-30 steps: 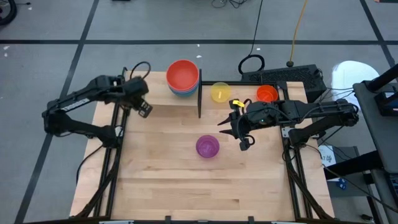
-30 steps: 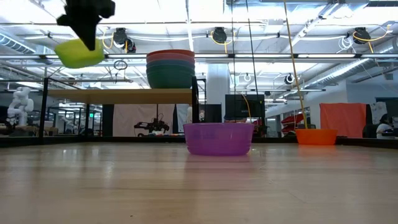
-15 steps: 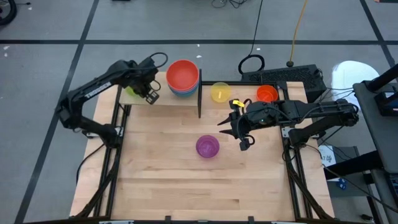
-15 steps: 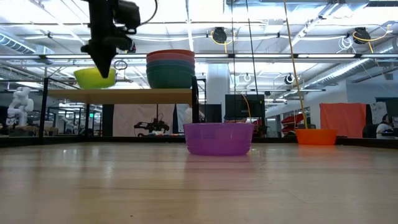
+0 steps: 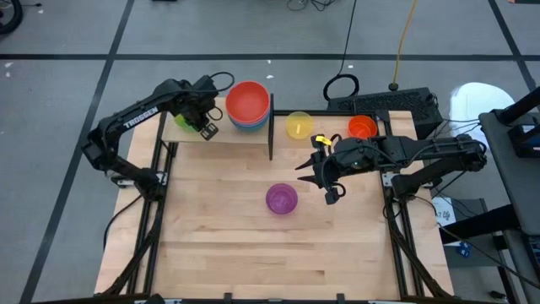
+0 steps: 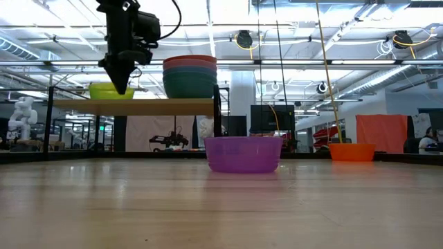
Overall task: Place and stack bowls onto a shelf
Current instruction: Put the green bowl on the shelf, then stack the purple bowl on top of the green bowl on the shelf
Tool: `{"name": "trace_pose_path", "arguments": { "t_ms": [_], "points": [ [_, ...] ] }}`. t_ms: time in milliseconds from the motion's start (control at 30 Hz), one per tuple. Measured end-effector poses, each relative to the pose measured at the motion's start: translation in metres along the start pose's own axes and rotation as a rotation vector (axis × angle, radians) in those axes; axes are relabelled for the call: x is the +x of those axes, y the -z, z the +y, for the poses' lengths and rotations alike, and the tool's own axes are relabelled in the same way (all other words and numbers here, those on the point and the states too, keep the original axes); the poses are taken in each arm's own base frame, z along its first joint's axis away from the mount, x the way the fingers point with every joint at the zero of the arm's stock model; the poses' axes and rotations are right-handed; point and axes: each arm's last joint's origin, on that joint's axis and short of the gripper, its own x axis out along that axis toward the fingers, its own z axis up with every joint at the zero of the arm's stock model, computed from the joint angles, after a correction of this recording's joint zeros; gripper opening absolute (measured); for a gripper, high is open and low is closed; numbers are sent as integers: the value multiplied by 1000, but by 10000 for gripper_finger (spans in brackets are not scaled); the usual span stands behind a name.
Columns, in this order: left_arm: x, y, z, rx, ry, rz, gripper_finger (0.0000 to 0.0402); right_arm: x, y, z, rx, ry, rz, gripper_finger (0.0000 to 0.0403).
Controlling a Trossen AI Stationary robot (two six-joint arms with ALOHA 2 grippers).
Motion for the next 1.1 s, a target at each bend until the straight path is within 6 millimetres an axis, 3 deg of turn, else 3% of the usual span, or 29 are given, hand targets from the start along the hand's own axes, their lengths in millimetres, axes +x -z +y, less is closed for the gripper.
{"name": "trace_pose_path", "arguments": {
  "t_ms": [300,500,700,867,1100],
  "points": [
    [-22,13,0,-22,8,-82,72,0,0,0,15,-2,0,114],
    [-50,34,-1,-34,24,-193,73,0,2,1,63,-12,20,114],
    [-79,61,-5,-64,102,-318,74,4,14,7,166,-62,161,114],
    [-98,83,-11,-45,207,-395,74,22,23,16,213,-165,263,114],
    [-116,109,-17,-40,288,-476,74,73,37,30,204,-301,400,114]
  ]
}}
